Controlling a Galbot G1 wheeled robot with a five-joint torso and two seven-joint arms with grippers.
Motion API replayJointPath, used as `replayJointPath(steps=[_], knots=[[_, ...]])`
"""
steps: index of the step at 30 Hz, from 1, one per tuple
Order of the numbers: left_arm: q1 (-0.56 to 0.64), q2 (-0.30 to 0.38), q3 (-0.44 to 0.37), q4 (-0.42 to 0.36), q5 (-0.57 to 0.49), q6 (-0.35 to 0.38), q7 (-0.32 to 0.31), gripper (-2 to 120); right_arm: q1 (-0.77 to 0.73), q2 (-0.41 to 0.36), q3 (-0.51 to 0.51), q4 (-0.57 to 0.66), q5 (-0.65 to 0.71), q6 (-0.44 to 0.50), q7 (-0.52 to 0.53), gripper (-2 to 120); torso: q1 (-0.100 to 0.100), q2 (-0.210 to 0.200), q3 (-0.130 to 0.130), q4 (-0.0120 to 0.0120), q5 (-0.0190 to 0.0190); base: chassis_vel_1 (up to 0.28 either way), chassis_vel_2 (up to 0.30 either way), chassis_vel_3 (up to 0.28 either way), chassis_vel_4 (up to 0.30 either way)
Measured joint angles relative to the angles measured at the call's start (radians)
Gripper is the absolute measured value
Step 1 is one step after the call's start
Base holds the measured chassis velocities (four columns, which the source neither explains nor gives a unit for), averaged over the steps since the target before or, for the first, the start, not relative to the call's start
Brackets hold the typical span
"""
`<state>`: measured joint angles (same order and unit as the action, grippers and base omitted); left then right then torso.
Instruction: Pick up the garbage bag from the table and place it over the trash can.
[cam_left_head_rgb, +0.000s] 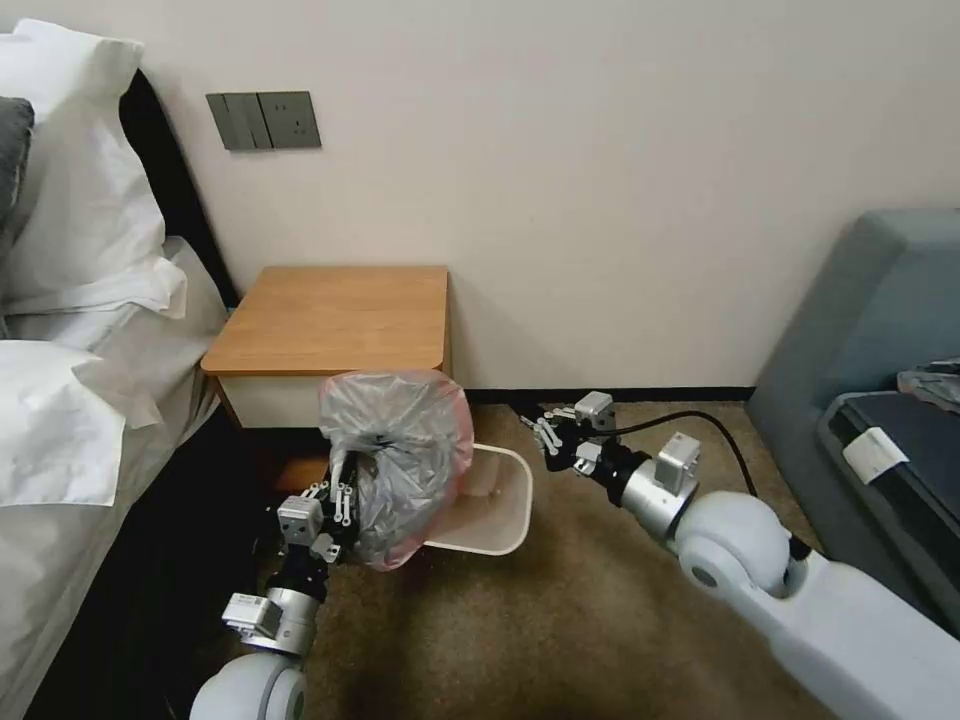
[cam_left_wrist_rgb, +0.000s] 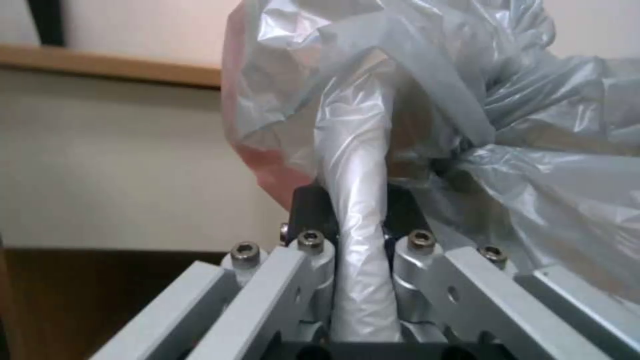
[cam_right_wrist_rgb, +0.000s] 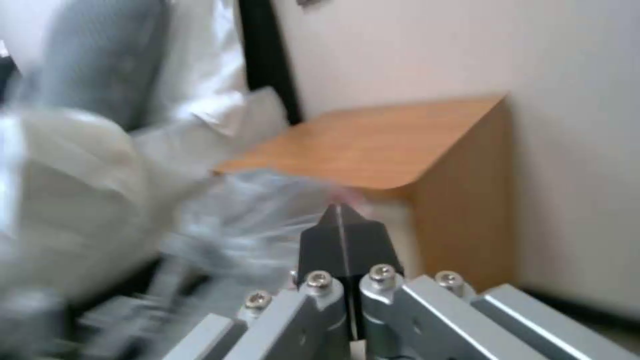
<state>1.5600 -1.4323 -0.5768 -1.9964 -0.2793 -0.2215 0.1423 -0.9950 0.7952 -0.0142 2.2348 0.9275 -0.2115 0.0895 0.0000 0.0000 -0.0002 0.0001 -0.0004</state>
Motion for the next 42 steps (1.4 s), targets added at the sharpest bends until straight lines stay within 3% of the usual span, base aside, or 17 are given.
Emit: replayJointPath(steps=[2, 3, 5, 7, 12, 18, 25, 30, 37, 42], knots=[[-0.007, -0.007, 0.001, 0.0, -0.02, 0.008, -0.004, 5, -0.015, 0.038, -0.046, 0.064, 0.105, -0.054, 0.116, 14, 0.0, 0.0, 0.0, 0.0001, 0.0004, 0.0, 0.0, 0.0, 0.0], [-0.007, -0.007, 0.001, 0.0, -0.02, 0.008, -0.004, 5, -0.015, 0.038, -0.046, 0.064, 0.105, -0.054, 0.116, 14, 0.0, 0.0, 0.0, 0.0001, 0.0004, 0.0, 0.0, 0.0, 0.0], [-0.014, -0.009, 0.003, 0.0, -0.029, 0.013, -0.005, 5, -0.012, 0.085, -0.094, 0.078, 0.161, -0.11, 0.233, 22, 0.0, 0.0, 0.0, 0.0003, 0.0004, 0.0, 0.0, 0.0, 0.0], [-0.018, -0.008, 0.004, 0.002, -0.031, 0.015, -0.005, 5, -0.006, 0.119, -0.123, 0.061, 0.171, -0.133, 0.282, 32, 0.0, 0.0, 0.0, 0.0003, 0.0003, 0.0, 0.0, 0.0, 0.0], [-0.02, -0.002, 0.004, 0.005, -0.031, 0.016, -0.005, 5, -0.004, 0.154, -0.15, 0.025, 0.163, -0.159, 0.311, 45, 0.0, 0.0, 0.0, 0.0001, 0.0003, 0.0, 0.0, 0.0, 0.0], [-0.032, 0.012, 0.002, 0.009, -0.036, 0.018, -0.003, 5, -0.004, 0.178, -0.16, -0.012, 0.142, -0.188, 0.328, 70, 0.0, 0.0, 0.0, 0.0, 0.0002, 0.0, 0.0, 0.0, 0.0], [-0.035, 0.02, 0.004, 0.011, -0.041, 0.021, 0.0, 5, 0.008, 0.234, -0.174, -0.051, 0.145, -0.166, 0.297, 93, 0.0, 0.0, 0.0, 0.0, 0.0003, 0.0, 0.0, 0.0, 0.0], [-0.035, 0.02, 0.006, 0.016, -0.04, 0.021, 0.001, 5, 0.013, 0.275, -0.178, -0.074, 0.152, -0.145, 0.257, 95, 0.0, 0.0, 0.0, -0.0002, 0.0004, 0.0, 0.0, 0.0, 0.0], [-0.033, 0.024, 0.005, 0.014, -0.041, 0.024, 0.002, 5, 0.004, 0.255, -0.175, -0.076, 0.14, -0.146, 0.214, 95, 0.0, 0.0, 0.0, -0.0006, 0.0001, 0.0, 0.0, 0.0, 0.0], [-0.025, 0.024, 0.005, 0.007, -0.043, 0.024, 0.003, 5, 0.013, 0.284, -0.175, -0.105, 0.128, -0.134, 0.198, 93, 0.0, 0.0, 0.0, -0.0002, 0.0002, 0.0, 0.0, 0.0, 0.0]])
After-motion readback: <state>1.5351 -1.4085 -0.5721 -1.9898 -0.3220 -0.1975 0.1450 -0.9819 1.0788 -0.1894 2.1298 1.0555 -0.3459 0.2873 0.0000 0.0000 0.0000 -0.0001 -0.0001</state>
